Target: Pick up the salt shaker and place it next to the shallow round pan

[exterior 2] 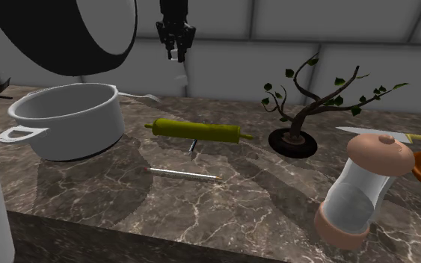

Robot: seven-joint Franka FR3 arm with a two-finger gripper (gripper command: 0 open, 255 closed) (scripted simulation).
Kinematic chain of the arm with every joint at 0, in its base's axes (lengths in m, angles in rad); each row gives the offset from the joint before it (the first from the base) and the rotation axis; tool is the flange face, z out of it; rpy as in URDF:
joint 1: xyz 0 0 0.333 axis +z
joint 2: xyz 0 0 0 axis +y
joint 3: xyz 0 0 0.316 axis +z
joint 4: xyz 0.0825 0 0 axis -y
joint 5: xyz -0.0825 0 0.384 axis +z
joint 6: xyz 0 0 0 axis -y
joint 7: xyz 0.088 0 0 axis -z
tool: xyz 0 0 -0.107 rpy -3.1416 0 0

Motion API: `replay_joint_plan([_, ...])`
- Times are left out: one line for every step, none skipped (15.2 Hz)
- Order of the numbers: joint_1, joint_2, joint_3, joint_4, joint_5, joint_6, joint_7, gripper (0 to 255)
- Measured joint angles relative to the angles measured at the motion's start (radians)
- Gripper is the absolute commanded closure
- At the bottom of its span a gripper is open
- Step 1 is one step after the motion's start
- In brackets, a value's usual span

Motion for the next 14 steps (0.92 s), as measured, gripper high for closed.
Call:
replay_joint_plan([0.012, -0.008, 0.006, -0.014, -0.001, 0.007, 0.018, 255])
replay_joint_plan([0.025, -0.016, 0.013, -0.028, -0.003, 0.014, 0.037, 255])
replay_joint_plan([0.042, -0.015, 0.021, -0.025, -0.007, 0.014, 0.063, 255])
replay_joint_plan([0.059, -0.013, 0.03, -0.02, -0.011, 0.013, 0.087, 255])
replay_joint_plan([0.074, -0.004, 0.036, -0.007, -0.015, 0.009, 0.107, 255])
replay_joint_plan([0.087, -0.011, 0.043, -0.02, -0.017, 0.014, 0.127, 255])
replay_joint_plan([0.108, 0.004, 0.052, 0.004, -0.024, 0.006, 0.154, 255])
replay_joint_plan([0.122, 0.002, 0.059, 0.0, -0.027, 0.009, 0.176, 255])
replay_joint_plan([0.137, 0.011, 0.065, 0.012, -0.032, 0.007, 0.195, 255])
replay_joint_plan([0.153, 0.016, 0.072, 0.02, -0.036, 0.004, 0.217, 255])
replay_joint_plan([0.169, 0.021, 0.078, 0.029, -0.041, 0.0, 0.238, 255])
replay_joint_plan([0.188, 0.038, 0.085, 0.048, -0.048, -0.001, 0.261, 255])
replay_joint_plan([0.203, 0.039, 0.092, 0.042, -0.052, 0.006, 0.282, 255])
replay_joint_plan([0.224, 0.048, 0.099, 0.052, -0.058, 0.006, 0.308, 255])
